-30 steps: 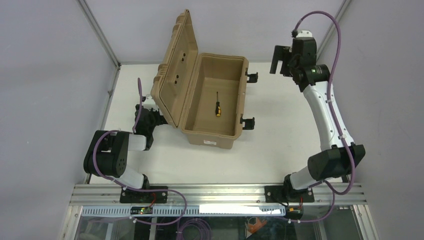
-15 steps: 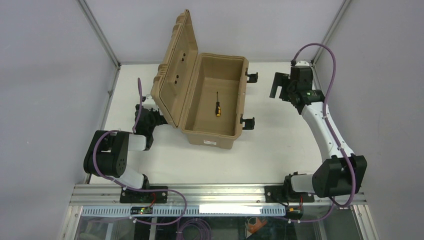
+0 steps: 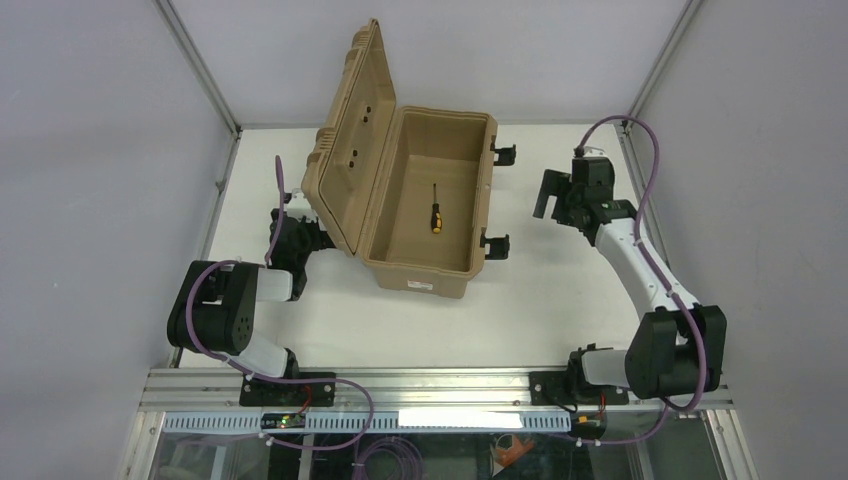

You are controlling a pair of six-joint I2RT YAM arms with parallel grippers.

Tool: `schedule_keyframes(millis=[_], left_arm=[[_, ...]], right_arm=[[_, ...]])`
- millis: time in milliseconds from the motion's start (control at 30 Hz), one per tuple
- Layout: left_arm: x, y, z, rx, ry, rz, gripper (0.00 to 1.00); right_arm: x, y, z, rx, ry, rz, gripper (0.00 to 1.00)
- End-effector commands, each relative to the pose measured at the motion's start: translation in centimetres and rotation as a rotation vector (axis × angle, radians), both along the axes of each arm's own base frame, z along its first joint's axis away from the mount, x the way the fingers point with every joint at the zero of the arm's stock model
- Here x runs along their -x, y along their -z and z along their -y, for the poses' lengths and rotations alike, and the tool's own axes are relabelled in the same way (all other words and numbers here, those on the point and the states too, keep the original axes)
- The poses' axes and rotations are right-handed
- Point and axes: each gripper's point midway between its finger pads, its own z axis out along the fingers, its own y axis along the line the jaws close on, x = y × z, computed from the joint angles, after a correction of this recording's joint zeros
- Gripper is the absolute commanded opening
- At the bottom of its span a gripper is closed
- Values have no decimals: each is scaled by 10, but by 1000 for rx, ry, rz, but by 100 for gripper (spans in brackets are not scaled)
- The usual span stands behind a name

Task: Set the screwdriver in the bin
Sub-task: Reset both arms

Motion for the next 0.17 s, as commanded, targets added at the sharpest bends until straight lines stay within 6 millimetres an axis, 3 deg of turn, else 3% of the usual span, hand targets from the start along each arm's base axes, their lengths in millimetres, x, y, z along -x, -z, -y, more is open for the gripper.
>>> schedule_keyframes(millis=[0, 133], left_arm=[[-7, -22, 0, 18, 4, 80, 99], [-7, -23, 0, 18, 4, 81, 99]], right_arm=[[-17, -21, -2, -28, 10, 99, 99], [-19, -16, -4, -29, 0, 86, 99]])
